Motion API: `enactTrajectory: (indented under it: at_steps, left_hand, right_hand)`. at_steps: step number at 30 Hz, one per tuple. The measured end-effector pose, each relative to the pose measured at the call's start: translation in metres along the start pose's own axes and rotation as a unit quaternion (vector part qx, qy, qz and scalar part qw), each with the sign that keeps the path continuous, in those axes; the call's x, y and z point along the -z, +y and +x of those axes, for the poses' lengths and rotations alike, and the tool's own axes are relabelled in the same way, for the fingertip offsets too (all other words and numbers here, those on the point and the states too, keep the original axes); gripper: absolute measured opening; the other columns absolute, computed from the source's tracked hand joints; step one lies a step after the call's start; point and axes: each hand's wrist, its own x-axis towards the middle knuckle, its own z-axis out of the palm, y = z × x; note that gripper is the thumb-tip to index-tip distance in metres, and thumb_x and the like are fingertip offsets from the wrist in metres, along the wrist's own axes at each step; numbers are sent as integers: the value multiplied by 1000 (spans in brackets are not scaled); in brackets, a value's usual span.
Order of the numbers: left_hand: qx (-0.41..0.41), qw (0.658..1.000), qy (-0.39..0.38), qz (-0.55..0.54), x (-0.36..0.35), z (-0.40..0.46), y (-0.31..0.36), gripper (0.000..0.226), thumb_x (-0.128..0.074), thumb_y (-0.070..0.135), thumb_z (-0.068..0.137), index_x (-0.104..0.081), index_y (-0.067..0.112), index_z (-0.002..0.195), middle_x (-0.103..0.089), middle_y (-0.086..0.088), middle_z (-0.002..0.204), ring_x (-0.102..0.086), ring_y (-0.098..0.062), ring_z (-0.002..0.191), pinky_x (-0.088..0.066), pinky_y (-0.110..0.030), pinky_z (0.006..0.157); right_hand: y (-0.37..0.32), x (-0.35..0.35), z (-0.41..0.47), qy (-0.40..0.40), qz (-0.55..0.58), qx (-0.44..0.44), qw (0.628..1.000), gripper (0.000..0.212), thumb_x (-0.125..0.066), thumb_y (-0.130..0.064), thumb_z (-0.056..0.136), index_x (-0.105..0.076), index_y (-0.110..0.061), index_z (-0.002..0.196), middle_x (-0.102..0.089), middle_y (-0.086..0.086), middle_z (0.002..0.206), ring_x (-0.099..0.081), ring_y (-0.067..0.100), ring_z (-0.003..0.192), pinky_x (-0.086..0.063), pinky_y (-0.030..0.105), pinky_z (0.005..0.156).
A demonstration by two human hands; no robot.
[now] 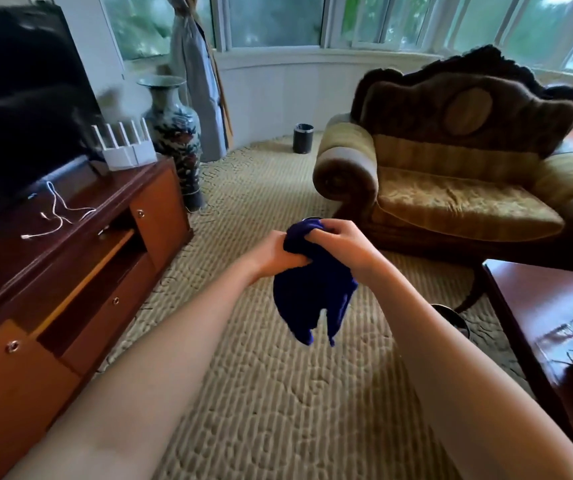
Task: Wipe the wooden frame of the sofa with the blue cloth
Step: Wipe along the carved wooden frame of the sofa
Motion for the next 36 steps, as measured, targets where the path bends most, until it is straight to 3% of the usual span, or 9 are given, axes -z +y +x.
enactTrajectory:
  at_steps: [6, 12, 16, 20, 24, 27, 30, 34, 36]
  left_hand:
    - [36, 996, -13, -82, 47, 104, -30, 22, -67, 10, 81, -65, 0, 100, -61, -9, 91, -57, -14, 82, -45, -19, 68]
    - [80, 975, -160, -132, 100, 201, -65, 20, -59, 3, 89, -63, 6, 109, -67, -10, 102, -64, -18, 93, -51, -28, 84]
    - [98, 963, -197, -158, 142, 270, -88, 18, -60, 11, 91, -63, 6, 108, -68, -12, 109, -65, -23, 101, -50, -34, 91]
    - [124, 942, -188, -250, 179, 333, -115, 15, -55, 13, 93, -65, 6, 102, -70, -12, 97, -67, -22, 86, -53, -33, 80]
    - [156, 896, -165, -382, 208, 391, -123, 17, -54, 20, 92, -66, 12, 85, -69, -8, 81, -67, -16, 70, -51, -27, 72]
    - [159, 862, -151, -457, 227, 437, -123, 18, -52, 23, 93, -64, 13, 85, -67, -5, 78, -66, -14, 71, -49, -27, 75]
    - [137, 858, -149, -472, 241, 478, -118, 19, -51, 24, 94, -63, 10, 91, -69, -6, 81, -68, -16, 75, -50, -29, 76]
    - [122, 882, -142, -432, 258, 552, -114, 15, -52, 23, 94, -62, 12, 97, -67, -8, 93, -64, -20, 90, -48, -32, 86]
    - [114, 911, -126, -377, 267, 594, -113, 11, -52, 20, 95, -59, 12, 96, -64, -10, 96, -62, -22, 92, -49, -34, 88]
  right_hand:
    - [4, 8, 114, -17, -94, 24, 995, 25, -72, -7, 79, -65, -5, 103, -68, 10, 90, -63, 15, 82, -52, 29, 77]
    - [17, -3, 231, 65, -76, 40, 994, 26, -62, 8, 78, -67, -12, 95, -67, 8, 89, -61, 19, 86, -50, 40, 84]
    - [23, -23, 311, 136, -74, 4, 988, 26, -67, -3, 81, -66, -6, 107, -67, 8, 99, -62, 18, 93, -49, 36, 91]
    - [39, -35, 376, 156, 5, -87, 984, 46, -74, -28, 79, -57, -16, 121, -63, 13, 112, -63, 24, 99, -52, 38, 86]
    - [56, -43, 415, 225, 119, -179, 950, 45, -66, -40, 85, -55, -19, 123, -59, -1, 107, -55, 5, 83, -44, 25, 67]
    - [67, -46, 445, 150, 177, -235, 944, 28, -56, -49, 89, -62, -27, 104, -60, -7, 101, -52, 8, 94, -39, 32, 81]
    - [79, -47, 486, 80, 211, -235, 945, 36, -55, -61, 84, -64, -32, 104, -69, -8, 108, -60, 10, 106, -40, 38, 94]
    - [80, -31, 565, 66, 282, -230, 929, 26, -59, -47, 88, -67, -24, 97, -71, -3, 87, -66, 11, 79, -49, 31, 83]
    - [82, -13, 609, 104, 264, -213, 935, 15, -60, -31, 91, -65, -17, 91, -65, -5, 68, -59, 4, 56, -48, 23, 65]
